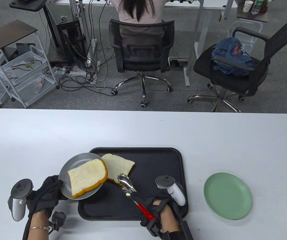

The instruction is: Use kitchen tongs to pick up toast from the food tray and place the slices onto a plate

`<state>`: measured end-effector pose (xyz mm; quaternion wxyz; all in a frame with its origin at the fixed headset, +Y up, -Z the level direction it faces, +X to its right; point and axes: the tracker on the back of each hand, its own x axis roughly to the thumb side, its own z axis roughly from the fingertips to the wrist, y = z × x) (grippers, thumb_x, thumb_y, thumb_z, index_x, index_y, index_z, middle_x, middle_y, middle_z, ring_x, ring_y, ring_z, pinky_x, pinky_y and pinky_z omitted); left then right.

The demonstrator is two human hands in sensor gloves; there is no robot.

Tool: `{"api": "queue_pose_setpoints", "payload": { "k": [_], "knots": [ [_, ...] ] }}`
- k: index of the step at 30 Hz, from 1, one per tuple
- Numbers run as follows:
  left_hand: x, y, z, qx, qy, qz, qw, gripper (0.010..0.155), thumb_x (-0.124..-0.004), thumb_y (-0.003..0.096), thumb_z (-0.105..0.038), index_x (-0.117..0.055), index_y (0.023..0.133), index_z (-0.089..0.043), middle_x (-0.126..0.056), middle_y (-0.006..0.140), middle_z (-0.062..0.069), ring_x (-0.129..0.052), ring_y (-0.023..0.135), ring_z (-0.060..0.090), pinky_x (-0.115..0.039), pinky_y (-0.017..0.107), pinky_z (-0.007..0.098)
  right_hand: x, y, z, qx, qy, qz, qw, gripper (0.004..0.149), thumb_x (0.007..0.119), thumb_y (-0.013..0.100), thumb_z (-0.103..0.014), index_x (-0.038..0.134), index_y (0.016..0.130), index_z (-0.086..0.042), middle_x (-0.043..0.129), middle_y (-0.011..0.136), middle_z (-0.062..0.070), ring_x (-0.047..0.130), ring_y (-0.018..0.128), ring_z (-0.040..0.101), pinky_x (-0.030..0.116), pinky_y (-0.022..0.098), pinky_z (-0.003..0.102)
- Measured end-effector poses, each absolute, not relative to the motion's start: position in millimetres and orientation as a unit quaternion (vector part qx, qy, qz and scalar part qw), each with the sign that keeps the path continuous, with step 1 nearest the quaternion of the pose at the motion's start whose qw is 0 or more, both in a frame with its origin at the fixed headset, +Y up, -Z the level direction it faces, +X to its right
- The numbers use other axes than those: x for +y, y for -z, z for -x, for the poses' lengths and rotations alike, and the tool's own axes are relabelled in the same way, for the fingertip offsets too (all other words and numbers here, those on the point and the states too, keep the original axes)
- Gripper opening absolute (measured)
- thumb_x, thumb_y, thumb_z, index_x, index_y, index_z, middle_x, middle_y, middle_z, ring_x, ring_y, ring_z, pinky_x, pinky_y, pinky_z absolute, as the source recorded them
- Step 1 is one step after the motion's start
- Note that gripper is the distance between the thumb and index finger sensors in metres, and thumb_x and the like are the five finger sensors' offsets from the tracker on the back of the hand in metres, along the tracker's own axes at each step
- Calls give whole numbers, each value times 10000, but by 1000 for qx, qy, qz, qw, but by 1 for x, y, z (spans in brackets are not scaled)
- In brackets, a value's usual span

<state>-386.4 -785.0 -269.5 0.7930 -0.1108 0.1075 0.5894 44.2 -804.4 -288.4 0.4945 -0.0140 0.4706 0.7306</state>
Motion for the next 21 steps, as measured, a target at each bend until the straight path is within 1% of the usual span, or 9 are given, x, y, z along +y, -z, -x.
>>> {"api": "queue_pose_setpoints", "payload": {
  "k": [9, 21],
  "knots": [
    [-785, 270, 386, 108, -593, 113, 790, 577, -611, 728, -268, -391, 1133, 79, -809, 956, 200, -1046, 626, 224, -976, 462, 228, -807, 295, -27, 476, -737, 15, 480, 897, 655, 480, -646, 534, 890, 143, 901, 497, 350, 1003, 160, 388, 915, 36, 440],
    [-786, 270, 387, 106, -595, 113, 789, 577, -611, 728, -267, -391, 1133, 80, -810, 956, 201, -1045, 626, 225, -976, 463, 228, -812, 297, -18, 468, -755, 13, 459, 809, 688, 501, -584, 593, 866, 131, 940, 487, 307, 1023, 160, 369, 931, 42, 430]
  ]
}}
